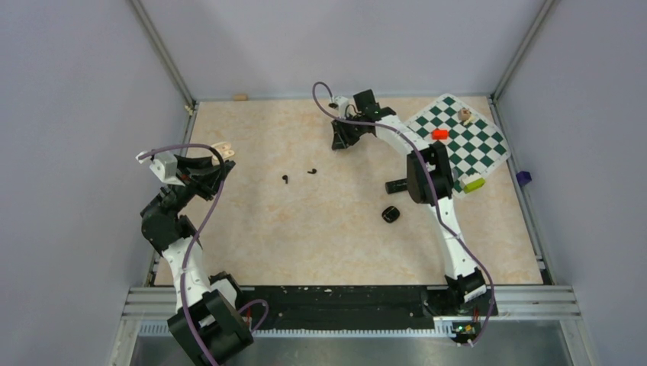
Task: Insert the wireless bluetooth earbuds into the charging case
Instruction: Pick up the earbud from the center of the board.
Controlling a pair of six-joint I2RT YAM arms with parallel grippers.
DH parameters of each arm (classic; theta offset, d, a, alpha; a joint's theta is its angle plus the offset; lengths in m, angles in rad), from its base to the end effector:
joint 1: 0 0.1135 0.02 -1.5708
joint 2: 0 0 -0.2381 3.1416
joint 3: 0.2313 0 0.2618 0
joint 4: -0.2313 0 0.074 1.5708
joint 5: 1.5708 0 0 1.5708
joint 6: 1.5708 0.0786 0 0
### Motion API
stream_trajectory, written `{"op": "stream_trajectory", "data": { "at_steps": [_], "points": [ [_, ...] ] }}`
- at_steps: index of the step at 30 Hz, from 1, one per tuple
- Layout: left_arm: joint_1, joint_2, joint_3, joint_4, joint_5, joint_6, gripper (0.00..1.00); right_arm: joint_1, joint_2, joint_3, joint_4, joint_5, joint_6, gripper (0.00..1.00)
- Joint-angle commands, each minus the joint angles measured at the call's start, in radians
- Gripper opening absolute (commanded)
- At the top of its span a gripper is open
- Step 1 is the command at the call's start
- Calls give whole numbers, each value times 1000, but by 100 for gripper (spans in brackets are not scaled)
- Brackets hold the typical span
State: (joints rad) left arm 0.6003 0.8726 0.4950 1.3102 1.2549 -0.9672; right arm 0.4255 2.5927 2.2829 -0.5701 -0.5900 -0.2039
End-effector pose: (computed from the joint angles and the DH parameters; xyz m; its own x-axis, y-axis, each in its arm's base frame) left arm 0.1945 0.0426 0.3368 0.1360 -0.2169 -0.9667 0.7113 0.7006 -0.0571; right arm 0.5038 0.2763 0.1098 -0.5526 -0.4351 -0.7108 -0.7942 0.5335 0.2909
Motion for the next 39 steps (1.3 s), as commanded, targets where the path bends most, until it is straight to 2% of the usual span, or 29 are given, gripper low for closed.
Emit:
{"op": "stream_trajectory", "data": {
  "at_steps": [1, 8, 9, 12, 13, 18, 22, 27, 30, 32, 39],
  "points": [
    [-2, -14, 1, 50, -27, -2, 0, 36, -21, -62, -80, 55, -70, 33],
    [-4, -14, -2, 49, -27, 0, 0, 47, -44, -98, -86, 78, -122, 32],
    [-5, -13, -1, 49, -26, 1, 0, 49, -47, -98, -86, 82, -126, 31],
    [-8, -12, -1, 45, -28, 4, 0, 49, -50, -96, -85, 83, -135, 17],
    [-9, -11, -1, 44, -28, 6, 0, 49, -53, -94, -85, 80, -137, 15],
    [-28, -2, 2, -4, -34, 36, 0, 49, -98, -96, -68, 62, -150, 12],
    [-101, 18, 19, -135, -37, 136, 0, 49, -189, -123, -45, 47, -163, 11],
    [-293, 96, 103, -456, -26, 388, 0, 48, -409, -266, 30, 64, -178, 10],
    [-399, 158, 176, -717, -2, 585, 0, 48, -605, -405, 95, 104, -189, 10],
    [-455, 204, 223, -849, 28, 661, 0, 50, -743, -515, 150, 127, -204, 10],
    [-590, 415, 336, -887, 151, 630, 0, 95, -1194, -931, 410, 183, -236, 11]
  ]
}}
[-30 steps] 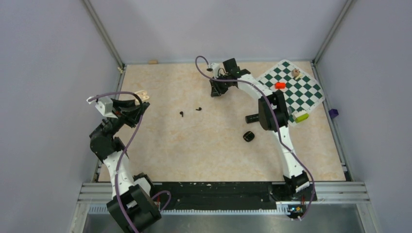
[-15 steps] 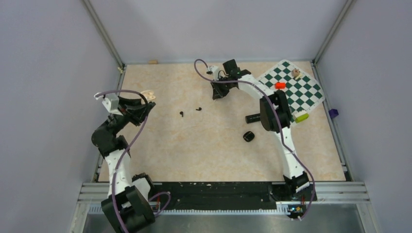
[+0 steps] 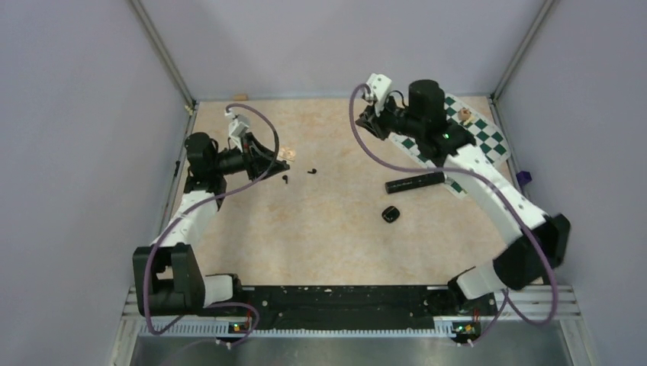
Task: Insert the wireless bluetooth earbuds into the charging case
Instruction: Pick up the earbud from the center of the board, then place the earbud in the charging case.
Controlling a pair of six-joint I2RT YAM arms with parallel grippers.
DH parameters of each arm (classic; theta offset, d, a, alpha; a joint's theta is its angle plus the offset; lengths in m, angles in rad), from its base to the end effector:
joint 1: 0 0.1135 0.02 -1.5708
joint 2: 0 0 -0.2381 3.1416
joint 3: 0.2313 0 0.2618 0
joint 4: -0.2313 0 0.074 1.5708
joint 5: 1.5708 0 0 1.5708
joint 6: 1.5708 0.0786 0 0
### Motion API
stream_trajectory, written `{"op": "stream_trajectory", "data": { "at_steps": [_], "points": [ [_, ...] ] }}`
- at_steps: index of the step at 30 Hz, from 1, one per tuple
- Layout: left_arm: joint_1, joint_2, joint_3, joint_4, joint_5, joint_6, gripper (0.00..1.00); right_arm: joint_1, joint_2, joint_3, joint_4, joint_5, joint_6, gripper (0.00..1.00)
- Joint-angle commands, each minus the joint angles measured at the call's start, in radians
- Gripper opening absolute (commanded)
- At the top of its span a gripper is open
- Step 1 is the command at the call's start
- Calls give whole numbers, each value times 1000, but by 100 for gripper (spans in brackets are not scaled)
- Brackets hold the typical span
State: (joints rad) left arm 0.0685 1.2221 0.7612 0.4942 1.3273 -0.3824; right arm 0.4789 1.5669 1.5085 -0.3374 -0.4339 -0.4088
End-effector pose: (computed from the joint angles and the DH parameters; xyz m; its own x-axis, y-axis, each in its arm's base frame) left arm 0.2910 -0.0565 0.2808 -0.3241 -0.1124 -0.9393 0.8949 0.2856 -0.3430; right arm 0.3496 0.2187 0.3406 -0.0109 -0.4121 -0.9111 -0.8356 0.5043 -0.2180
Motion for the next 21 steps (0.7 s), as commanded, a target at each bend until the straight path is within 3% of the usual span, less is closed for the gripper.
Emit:
{"op": "stream_trajectory", "data": {
  "at_steps": [1, 7, 12, 21],
  "points": [
    [-79, 79, 74, -68, 77, 45, 0, 52, -216, -194, 205, 25, -33, 11],
    [-206, 123, 103, -63, 68, 53, 0, 92, -422, -335, 317, -45, -19, 11],
    [-274, 161, 125, -30, 61, 13, 0, 117, -467, -409, 402, -110, 31, 11],
    [-320, 175, 44, 381, -2, -299, 0, 172, -458, -531, 578, -234, 140, 11]
  ]
}}
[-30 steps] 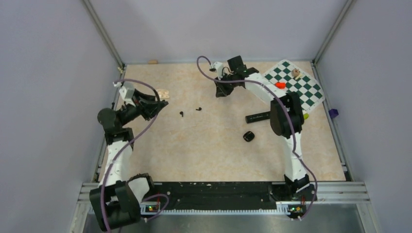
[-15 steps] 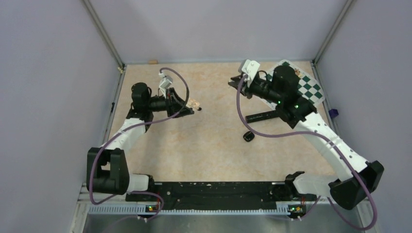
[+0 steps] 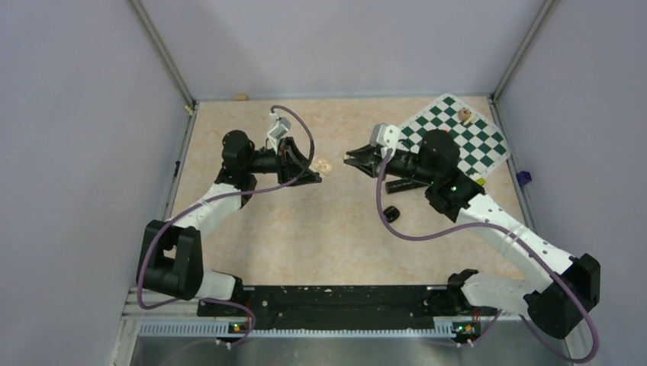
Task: Insert the wireless bluetooth earbuds into the charging case
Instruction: Place the earbud in the charging case.
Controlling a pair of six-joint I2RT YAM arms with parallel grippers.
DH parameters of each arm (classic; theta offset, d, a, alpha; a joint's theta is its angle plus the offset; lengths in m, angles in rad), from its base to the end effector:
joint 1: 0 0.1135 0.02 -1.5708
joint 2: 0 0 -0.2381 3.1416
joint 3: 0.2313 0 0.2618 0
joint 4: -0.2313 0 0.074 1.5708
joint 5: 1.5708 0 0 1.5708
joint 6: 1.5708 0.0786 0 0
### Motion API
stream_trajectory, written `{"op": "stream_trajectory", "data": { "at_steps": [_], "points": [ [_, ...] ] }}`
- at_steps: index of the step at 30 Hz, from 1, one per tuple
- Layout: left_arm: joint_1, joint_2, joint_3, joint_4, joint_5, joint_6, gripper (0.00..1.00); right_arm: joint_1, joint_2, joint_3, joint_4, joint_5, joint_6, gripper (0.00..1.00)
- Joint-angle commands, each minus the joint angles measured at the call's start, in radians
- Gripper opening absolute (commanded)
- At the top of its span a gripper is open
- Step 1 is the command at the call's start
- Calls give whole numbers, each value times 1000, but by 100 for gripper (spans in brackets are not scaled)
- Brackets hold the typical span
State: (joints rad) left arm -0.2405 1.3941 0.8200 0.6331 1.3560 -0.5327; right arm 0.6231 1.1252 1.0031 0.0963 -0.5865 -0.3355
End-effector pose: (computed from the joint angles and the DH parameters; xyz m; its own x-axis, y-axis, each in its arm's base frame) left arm 0.2879 -0.1497 0.2652 -0.4575 0.0008 -0.8892 0.8888 -0.0289 -0.4573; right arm 0.2321 0.2203 0.3533 0.2882 -0.1306 -0.9486 -0.8901 0.3288 -0.3156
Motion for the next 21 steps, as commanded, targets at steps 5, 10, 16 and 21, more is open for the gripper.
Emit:
{"op": "stream_trajectory", "data": {
  "at_steps": [5, 10, 16, 21],
  "points": [
    [-27, -3, -27, 263, -49, -162, 0, 56, 0, -62, 207, -67, 68, 10],
    [-36, -32, -52, 244, -75, -151, 0, 94, 24, -79, 231, -47, 46, 10],
    [-36, -58, -70, 222, -82, -126, 0, 135, 56, -101, 259, 6, 7, 10],
    [-36, -80, -74, 214, -79, -127, 0, 139, 50, -121, 280, 40, -19, 11]
  ]
}}
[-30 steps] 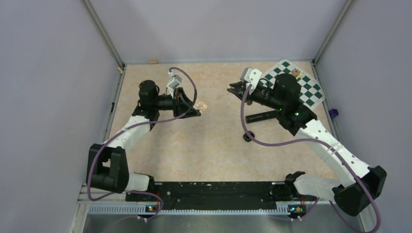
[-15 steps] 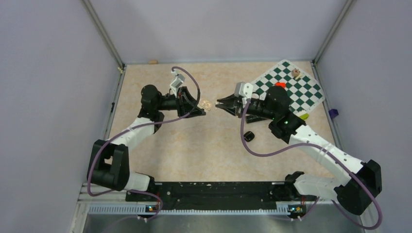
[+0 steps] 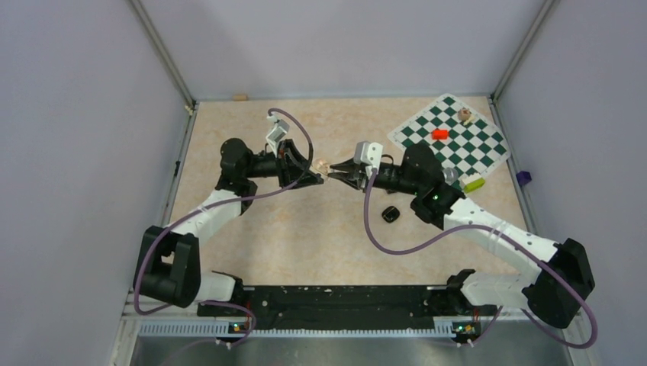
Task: Insert the wireless bluetooth earbuds into the charging case
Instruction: Place the earbud in the charging case.
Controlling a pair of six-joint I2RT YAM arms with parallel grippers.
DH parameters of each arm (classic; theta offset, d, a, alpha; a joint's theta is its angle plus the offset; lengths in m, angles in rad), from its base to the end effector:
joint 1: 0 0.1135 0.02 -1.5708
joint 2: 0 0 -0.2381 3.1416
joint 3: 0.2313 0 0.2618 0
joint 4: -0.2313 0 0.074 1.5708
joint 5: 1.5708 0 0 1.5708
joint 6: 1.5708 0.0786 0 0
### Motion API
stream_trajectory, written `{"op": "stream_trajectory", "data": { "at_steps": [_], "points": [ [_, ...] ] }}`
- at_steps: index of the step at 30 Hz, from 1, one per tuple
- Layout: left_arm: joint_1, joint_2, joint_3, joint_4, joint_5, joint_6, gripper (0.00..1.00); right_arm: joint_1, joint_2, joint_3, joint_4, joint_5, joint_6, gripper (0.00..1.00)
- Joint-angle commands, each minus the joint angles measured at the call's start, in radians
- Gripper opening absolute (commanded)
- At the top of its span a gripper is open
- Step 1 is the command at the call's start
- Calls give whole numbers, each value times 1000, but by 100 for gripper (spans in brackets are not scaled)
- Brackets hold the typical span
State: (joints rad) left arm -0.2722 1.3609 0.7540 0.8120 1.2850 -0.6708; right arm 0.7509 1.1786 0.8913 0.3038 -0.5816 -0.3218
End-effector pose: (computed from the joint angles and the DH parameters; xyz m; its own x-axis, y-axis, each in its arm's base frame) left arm 0.2765 -0.1555 0.2699 -0.4559 -0.0547 -0.8884 0.8900 -0.0192 -0.4555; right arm 0.2118 0.2568 0.3212 0.3188 -0.0640 -0.9457 -0.9180 0.2276 -0.3248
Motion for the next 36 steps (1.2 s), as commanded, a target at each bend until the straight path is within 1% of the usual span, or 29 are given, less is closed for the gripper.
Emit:
{"op": "stream_trajectory", "data": {
  "at_steps": [1, 4, 8, 10, 19, 25, 33, 36],
  "points": [
    [-4, -49, -8, 31, -6, 11, 0, 11, -7, -12, 76, 41, -34, 11],
    [-5, -56, -12, 14, -3, 29, 0, 11, -13, -16, 86, 52, -35, 11],
    [-10, -69, -10, -69, -1, 105, 0, 11, -21, -15, 95, 51, -24, 11],
    [-12, -73, -10, -84, -1, 116, 0, 11, -18, -18, 100, 62, -30, 12],
    [-16, -70, 1, -98, 1, 112, 0, 11, -12, -40, 118, 67, -74, 12],
    [-16, -62, 7, -66, -4, 77, 0, 12, -12, -69, 135, 45, -111, 12],
    [-16, -65, -1, -63, -5, 77, 0, 29, 5, -89, 198, 82, -93, 11],
    [-16, -66, 0, -66, -6, 77, 0, 38, 11, -86, 189, 76, -99, 11]
  ]
}}
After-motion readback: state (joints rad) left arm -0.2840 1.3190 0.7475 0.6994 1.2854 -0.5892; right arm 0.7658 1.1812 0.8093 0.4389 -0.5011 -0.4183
